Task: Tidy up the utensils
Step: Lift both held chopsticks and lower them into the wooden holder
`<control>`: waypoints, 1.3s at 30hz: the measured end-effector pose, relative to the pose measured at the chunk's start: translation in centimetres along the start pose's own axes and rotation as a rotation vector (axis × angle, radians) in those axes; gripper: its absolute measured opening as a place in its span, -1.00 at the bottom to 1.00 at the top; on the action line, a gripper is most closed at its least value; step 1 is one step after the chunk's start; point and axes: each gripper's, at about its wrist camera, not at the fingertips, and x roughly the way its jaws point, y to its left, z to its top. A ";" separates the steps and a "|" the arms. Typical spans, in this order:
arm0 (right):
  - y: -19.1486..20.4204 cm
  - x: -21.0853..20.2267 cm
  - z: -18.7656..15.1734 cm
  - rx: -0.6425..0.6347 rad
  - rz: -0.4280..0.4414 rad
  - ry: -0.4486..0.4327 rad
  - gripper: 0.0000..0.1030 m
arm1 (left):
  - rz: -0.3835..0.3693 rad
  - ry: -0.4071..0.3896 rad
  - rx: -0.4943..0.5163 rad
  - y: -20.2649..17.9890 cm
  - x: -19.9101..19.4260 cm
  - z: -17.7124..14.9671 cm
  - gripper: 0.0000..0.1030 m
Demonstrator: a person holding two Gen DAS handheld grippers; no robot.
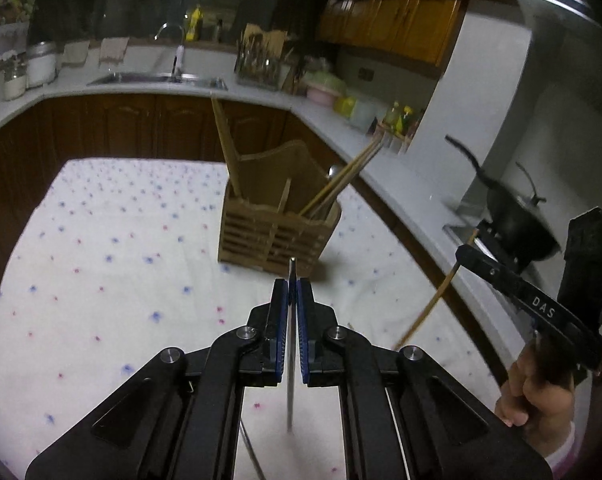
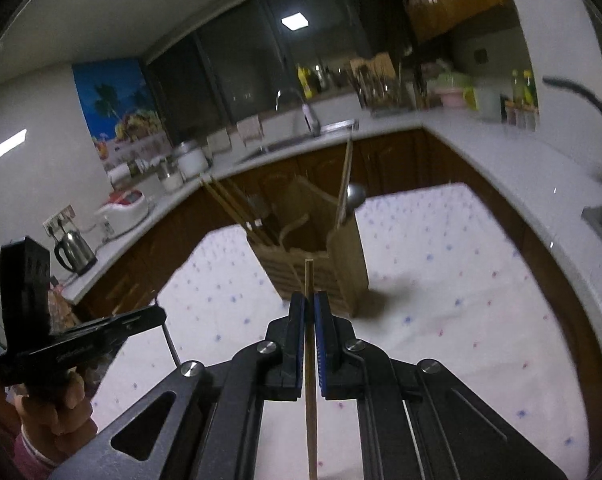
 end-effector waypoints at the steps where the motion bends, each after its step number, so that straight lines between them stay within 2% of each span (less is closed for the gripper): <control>1: 0.1 -0.2 0.3 -0.003 -0.001 -0.012 -0.90 | 0.000 -0.012 0.000 0.0 -0.4 0.2 -0.92; 10: 1.3 -1.4 2.1 -0.020 0.002 -0.073 -0.90 | 0.011 -0.054 -0.004 0.7 -1.7 1.3 -0.92; 31: 2.1 -0.5 3.3 -0.033 0.006 -0.083 -0.90 | 0.028 -0.086 -0.015 1.9 -1.8 3.0 -0.92; 39: 1.9 0.2 5.2 -0.027 0.000 -0.110 -0.90 | 0.043 -0.144 -0.002 1.9 -1.9 6.1 -0.92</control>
